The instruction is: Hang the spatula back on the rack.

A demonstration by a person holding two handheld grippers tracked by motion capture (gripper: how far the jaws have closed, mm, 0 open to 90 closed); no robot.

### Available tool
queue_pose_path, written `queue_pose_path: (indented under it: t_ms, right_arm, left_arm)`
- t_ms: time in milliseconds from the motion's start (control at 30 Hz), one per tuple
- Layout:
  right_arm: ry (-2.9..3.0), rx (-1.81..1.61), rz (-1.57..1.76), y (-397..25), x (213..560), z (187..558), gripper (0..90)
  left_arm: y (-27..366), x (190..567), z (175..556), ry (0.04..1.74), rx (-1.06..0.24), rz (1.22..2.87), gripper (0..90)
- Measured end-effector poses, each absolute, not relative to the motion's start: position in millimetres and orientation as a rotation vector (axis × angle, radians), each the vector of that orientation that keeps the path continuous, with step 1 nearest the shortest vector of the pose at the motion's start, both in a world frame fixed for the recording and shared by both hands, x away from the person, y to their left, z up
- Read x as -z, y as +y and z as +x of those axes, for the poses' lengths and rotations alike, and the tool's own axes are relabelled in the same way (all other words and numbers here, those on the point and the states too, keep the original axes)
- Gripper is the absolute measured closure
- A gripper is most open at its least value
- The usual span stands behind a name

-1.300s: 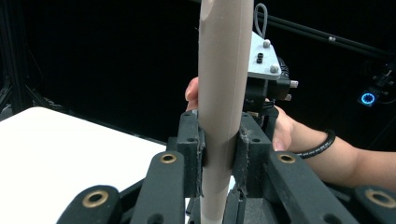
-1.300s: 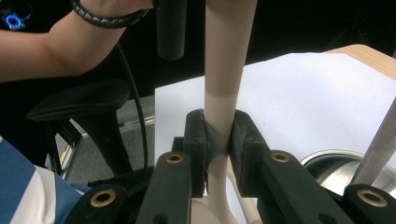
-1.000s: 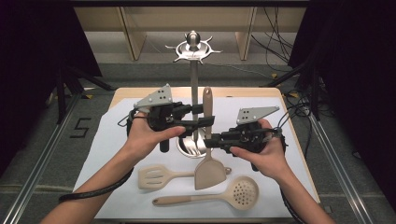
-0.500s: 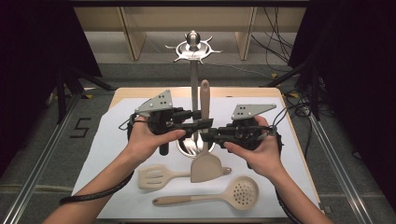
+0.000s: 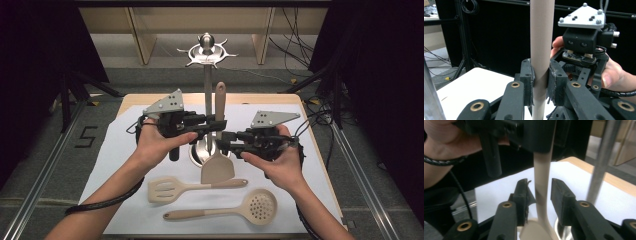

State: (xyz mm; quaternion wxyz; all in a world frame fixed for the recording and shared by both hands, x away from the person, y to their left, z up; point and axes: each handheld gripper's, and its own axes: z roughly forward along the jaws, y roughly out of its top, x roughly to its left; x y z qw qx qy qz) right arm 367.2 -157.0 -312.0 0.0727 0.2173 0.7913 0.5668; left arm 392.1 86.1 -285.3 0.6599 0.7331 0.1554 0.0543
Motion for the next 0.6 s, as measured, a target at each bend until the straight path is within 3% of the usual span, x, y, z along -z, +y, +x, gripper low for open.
queue_pose_path:
  t_ms: [133,600]
  right_arm:
    - [2.367,-1.664,0.678,-163.9,314.8,364.6,62.3]
    - [2.317,-1.664,0.799,-187.2,333.3,363.7,61.5]
  left_arm:
    - [85.9,282.9,401.0,0.311,-0.180,1.679,75.6]
    - [87.9,273.1,411.1,0.336,-0.190,1.656,75.5]
